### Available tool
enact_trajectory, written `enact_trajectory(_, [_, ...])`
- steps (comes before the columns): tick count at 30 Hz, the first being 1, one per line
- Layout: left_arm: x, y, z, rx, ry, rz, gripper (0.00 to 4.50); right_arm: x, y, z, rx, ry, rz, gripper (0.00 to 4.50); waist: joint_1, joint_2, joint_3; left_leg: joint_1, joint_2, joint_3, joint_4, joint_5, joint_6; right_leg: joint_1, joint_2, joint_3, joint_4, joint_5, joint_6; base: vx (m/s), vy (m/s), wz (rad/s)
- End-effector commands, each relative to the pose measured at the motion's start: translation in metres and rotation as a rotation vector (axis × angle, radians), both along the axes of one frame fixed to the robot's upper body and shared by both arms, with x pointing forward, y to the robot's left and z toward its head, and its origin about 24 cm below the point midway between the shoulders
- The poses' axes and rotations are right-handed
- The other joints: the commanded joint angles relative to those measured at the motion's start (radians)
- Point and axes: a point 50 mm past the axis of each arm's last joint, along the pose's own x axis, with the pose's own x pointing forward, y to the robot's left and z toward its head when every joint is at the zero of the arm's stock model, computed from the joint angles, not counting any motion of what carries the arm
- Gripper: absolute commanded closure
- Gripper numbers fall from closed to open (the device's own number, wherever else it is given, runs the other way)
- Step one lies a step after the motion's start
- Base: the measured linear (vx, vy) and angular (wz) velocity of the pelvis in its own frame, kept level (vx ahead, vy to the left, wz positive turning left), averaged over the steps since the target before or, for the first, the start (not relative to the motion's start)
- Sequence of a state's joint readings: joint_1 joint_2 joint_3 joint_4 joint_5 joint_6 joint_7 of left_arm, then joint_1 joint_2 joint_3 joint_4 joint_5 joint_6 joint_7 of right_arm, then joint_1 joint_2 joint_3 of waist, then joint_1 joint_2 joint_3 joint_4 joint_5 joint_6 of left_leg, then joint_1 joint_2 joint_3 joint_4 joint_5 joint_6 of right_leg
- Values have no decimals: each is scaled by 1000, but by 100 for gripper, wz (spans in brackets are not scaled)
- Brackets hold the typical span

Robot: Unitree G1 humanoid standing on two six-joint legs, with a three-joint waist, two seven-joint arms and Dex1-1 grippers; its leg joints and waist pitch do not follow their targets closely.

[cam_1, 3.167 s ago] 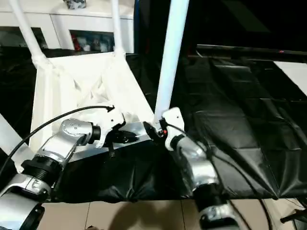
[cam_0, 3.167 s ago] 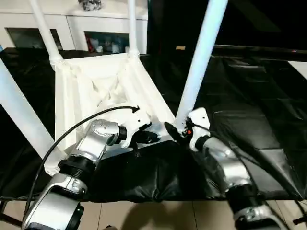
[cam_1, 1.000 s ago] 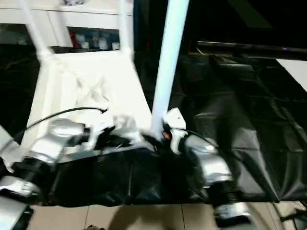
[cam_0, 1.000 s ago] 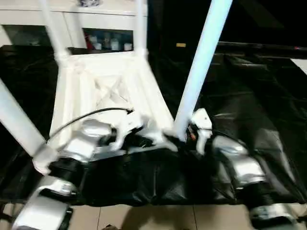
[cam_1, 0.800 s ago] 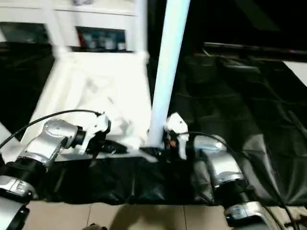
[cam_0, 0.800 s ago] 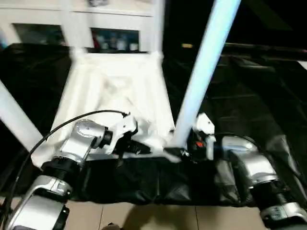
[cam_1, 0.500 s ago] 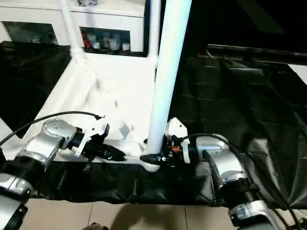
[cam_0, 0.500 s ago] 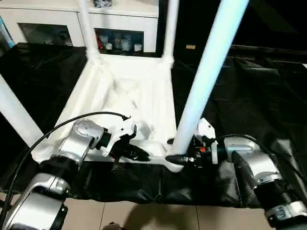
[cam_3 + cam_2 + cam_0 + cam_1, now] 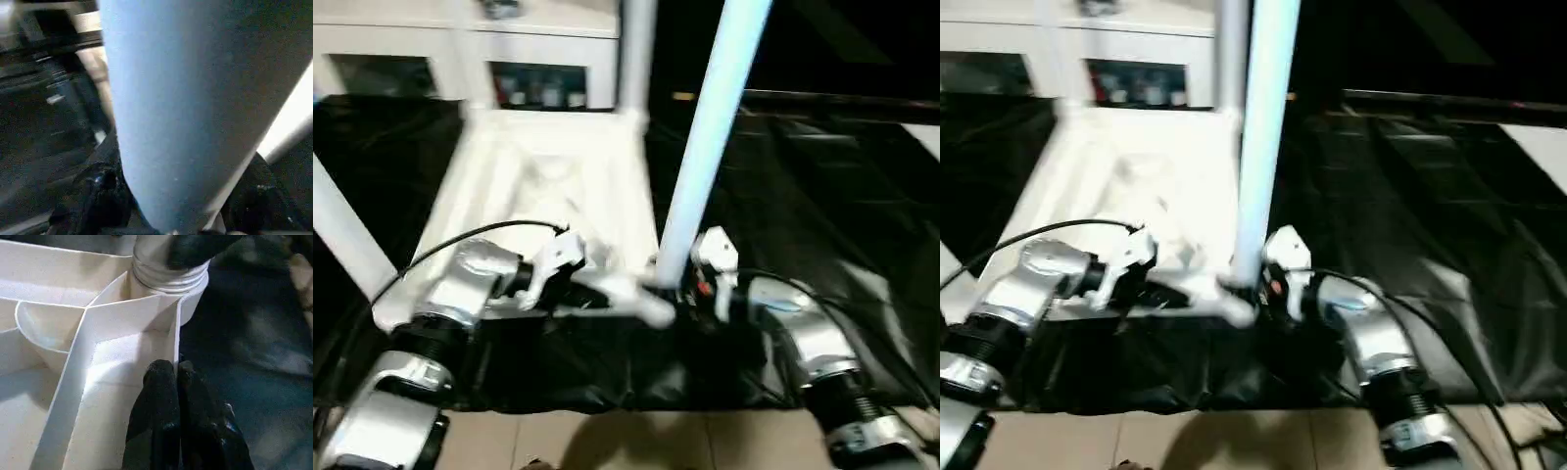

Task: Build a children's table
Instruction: Rotate leg to tighten

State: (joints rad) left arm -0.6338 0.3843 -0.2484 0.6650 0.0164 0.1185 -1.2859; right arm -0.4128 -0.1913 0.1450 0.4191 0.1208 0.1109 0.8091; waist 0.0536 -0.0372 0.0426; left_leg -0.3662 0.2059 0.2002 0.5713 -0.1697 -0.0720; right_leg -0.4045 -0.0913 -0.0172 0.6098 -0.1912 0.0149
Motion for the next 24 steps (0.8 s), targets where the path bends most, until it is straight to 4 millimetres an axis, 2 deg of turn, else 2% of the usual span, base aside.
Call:
enact_trajectory(1, [-6,-20,-9,-9,15,20,450,3,-1,-14,-20,50,-209,253,3,6,-49,13,21,-16,-78,-334,-38,27,-37,22,-85,-326,-168,0,0,0])
enact_trajectory(2, [-5,-27,-10,-18,3,51,450,2,5,-18,-8,63,-262,254,-1,3,-50,11,20,-16,-77,-324,-35,28,-35,22,-84,-311,-170,0,0,0])
enact_trajectory(4, [-6,-35,-11,-32,0,69,450,1,12,-21,0,77,-307,255,-4,5,-51,10,19,-15,-76,-311,-35,28,-34,22,-82,-289,-172,0,0,0])
enact_trajectory(5, [-8,-47,-13,-59,2,95,450,0,24,-24,16,95,-358,255,-7,5,-52,9,18,-15,-76,-309,-34,28,-33,22,-82,-280,-171,0,0,0])
enact_trajectory(6, [-8,-47,-13,-59,2,95,450,0,24,-24,16,95,-358,255,-10,6,-52,9,17,-14,-76,-308,-31,27,-31,22,-83,-270,-172,0,0,0])
enact_trajectory(8, [-12,-59,-15,-67,0,109,450,-1,38,-26,27,102,-390,255,-13,5,-52,9,18,-15,-76,-312,-29,28,-30,22,-83,-263,-170,0,0,0])
enact_trajectory(10, [-12,-62,-16,-64,-3,111,450,-1,41,-24,39,86,-384,255,-15,8,-50,12,17,-15,-77,-335,-28,25,-28,22,-87,-280,-163,0,0,0])
enact_trajectory(11, [-13,-63,-17,-61,-5,119,450,0,41,-21,55,62,-390,255,-15,14,-49,12,18,-16,-78,-348,-30,24,-29,23,-87,-283,-161,0,0,0])
enact_trajectory(12, [-13,-64,-17,-55,-9,125,450,1,41,-19,69,53,-397,199,-17,10,-49,11,17,-15,-78,-360,-30,23,-28,22,-89,-290,-156,0,0,0])
enact_trajectory(13, [-13,-63,-17,-53,-7,124,450,2,39,-18,77,49,-394,185,-17,10,-49,13,18,-16,-78,-366,-29,23,-28,23,-90,-296,-154,0,0,0])
enact_trajectory(15, [-13,-63,-18,-50,-5,122,450,2,36,-16,85,44,-382,185,-16,10,-49,12,17,-16,-78,-368,-28,23,-28,23,-91,-301,-149,0,0,0])
enact_trajectory(17, [-15,-57,-18,-40,9,98,450,1,28,-12,95,35,-292,142,-15,11,-52,10,18,-16,-76,-343,-17,29,-26,23,-85,-242,-160,0,0,0])
enact_trajectory(19, [-15,-54,-18,-35,17,87,450,0,24,-11,88,32,-249,140,-14,11,-55,9,18,-14,-74,-316,-6,32,-26,23,-81,-188,-172,0,0,0])
enact_trajectory(20, [-17,-47,-18,-20,37,41,450,-4,16,-9,61,26,-125,140,-13,10,-56,7,17,-12,-71,-279,4,36,-25,23,-76,-133,-187,0,0,0])
enact_trajectory(21, [-17,-47,-18,-20,37,41,450,-4,16,-9,61,26,-125,140,-11,9,-60,7,15,-11,-67,-242,22,42,-24,20,-70,-79,-201,0,0,0])
enact_trajectory(22, [-18,-43,-18,-12,40,2,450,-7,11,-8,50,31,-45,140,-9,8,-60,7,15,-9,-64,-210,38,44,-24,20,-67,-29,-217,0,0,0])
enact_trajectory(23, [-19,-41,-18,-9,45,-21,450,-9,9,-8,43,33,2,140,-9,8,-60,7,15,-9,-64,-210,38,44,-24,20,-67,-29,-217,0,0,0])
enact_trajectory(24, [-19,-39,-18,-7,47,-35,450,-10,7,-7,40,34,31,140,-6,8,-61,7,15,-7,-60,-177,63,48,-24,20,-61,27,-235,0,0,0])
